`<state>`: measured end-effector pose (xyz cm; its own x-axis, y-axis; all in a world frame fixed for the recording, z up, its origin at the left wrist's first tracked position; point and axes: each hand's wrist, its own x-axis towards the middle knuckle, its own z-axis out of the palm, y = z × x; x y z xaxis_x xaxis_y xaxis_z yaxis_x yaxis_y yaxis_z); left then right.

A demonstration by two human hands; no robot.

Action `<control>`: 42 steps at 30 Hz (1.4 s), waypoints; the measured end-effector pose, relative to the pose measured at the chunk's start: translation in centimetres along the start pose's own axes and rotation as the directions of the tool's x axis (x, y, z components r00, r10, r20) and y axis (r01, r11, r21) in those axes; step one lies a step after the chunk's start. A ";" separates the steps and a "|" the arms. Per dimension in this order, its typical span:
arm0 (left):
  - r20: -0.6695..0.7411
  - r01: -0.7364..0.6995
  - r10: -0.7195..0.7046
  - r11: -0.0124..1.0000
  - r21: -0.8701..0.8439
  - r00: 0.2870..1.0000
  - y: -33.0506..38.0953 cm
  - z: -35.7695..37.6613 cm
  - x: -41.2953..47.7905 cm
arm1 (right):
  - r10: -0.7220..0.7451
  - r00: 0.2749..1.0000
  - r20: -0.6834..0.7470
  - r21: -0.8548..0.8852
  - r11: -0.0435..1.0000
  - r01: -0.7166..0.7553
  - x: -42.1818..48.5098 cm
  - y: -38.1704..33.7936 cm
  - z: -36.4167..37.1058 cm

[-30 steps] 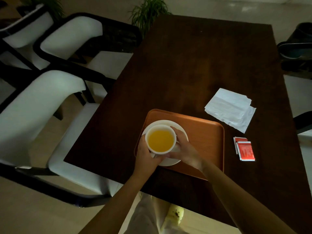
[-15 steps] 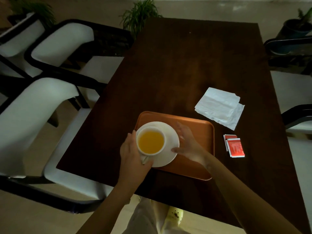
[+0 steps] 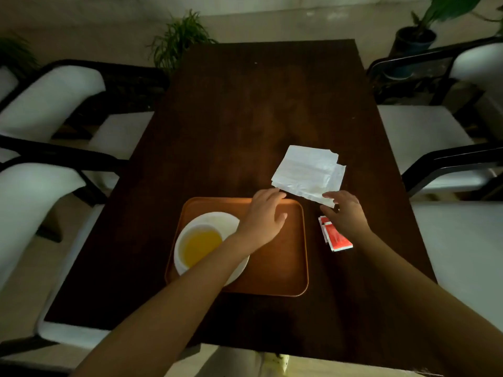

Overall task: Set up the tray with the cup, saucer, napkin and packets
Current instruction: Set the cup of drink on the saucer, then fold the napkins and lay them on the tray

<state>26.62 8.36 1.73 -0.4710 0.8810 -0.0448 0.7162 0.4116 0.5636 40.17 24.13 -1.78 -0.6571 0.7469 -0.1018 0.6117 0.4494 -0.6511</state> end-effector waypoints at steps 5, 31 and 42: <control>0.130 -0.053 0.040 0.994 0.094 0.991 -0.2 0.3 6.1 | -0.016 1.000 0.000 -0.200 0.980 0.016 2.8 0.3 0.0; 0.211 -0.339 0.314 0.936 0.094 0.926 -3.1 1.7 17.2 | -0.122 0.989 -0.084 -0.159 0.981 0.107 8.3 1.7 0.6; -0.224 -0.364 0.377 0.926 0.100 0.899 -1.5 -0.2 20.7 | 0.150 0.966 -0.212 0.152 0.981 -0.119 14.7 0.3 -0.8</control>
<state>15.65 25.92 0.13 -0.2681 0.8948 0.3569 0.8860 0.0835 0.4560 31.06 35.67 -2.85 -0.4498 0.8924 -0.0368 0.6115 0.2777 -0.7410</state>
